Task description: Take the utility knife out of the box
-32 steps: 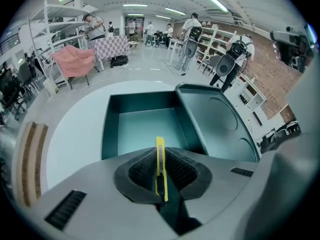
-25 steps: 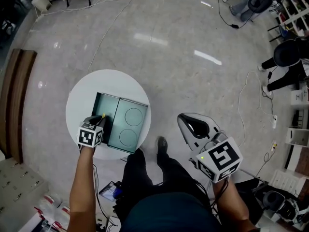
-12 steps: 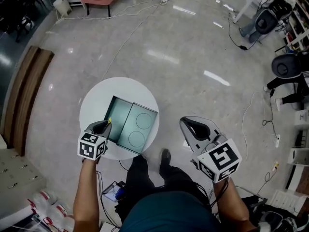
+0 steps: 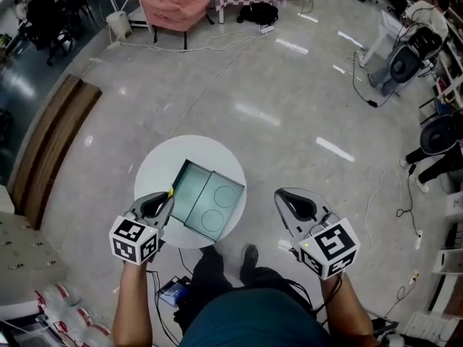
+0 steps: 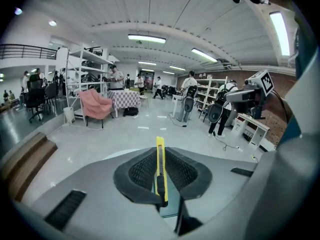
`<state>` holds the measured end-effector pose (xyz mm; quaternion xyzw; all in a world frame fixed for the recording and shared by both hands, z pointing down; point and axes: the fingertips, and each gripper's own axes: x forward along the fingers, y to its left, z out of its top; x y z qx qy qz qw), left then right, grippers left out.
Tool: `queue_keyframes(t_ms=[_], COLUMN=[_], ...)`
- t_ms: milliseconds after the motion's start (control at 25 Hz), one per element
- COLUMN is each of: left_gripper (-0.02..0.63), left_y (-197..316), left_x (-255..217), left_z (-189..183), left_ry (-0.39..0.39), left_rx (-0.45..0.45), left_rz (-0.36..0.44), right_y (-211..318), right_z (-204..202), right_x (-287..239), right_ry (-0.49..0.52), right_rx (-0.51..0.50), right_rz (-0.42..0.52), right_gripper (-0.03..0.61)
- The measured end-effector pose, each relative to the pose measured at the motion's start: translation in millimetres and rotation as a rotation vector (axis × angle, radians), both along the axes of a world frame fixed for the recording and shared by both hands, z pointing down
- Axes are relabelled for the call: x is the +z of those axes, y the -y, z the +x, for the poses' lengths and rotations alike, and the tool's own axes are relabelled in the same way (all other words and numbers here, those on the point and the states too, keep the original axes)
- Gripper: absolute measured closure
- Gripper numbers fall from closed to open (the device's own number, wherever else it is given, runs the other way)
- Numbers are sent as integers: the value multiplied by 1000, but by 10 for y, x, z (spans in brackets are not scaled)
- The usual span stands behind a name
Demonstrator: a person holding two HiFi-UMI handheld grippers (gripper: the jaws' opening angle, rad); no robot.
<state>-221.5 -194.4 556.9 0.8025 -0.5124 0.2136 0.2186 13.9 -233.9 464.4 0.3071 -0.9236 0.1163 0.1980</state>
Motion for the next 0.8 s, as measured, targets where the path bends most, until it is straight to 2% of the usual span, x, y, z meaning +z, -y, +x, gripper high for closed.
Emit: queue_keyframes(t_ms=[440,680,800], left_gripper=[549,549,549], left_y=[-268,-282,-328], left_x=[-1114,-1508,-1665], left_z=[139,348,422], left_ry=[-42,-36,-58], left_rx=[-5,13,20], left_rz=[197,248,269], right_y=[-94,-40,-55], right_z=[-71,-3,27], right_x=[-460,-644,-708], right_ry=[16,24,33], right_rx=[-39,-54,-56], right_rz=[55,74,82], right_gripper=[541,541,541])
